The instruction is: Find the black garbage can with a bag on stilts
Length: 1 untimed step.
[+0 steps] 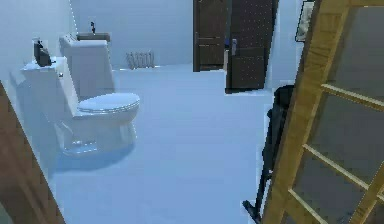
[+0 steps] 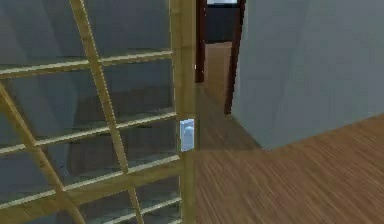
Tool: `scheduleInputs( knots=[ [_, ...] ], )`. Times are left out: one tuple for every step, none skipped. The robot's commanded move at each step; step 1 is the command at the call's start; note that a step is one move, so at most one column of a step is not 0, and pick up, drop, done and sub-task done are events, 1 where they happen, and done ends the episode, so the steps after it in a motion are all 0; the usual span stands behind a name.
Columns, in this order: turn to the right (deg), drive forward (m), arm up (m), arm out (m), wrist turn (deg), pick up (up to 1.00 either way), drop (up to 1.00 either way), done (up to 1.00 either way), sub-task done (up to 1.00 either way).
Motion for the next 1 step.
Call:
scheduleInputs(
  knots=[
    [30.0,0.0,0.0,0.0,0.0,0.0,0.0,0.0,0.0]
  ],
)
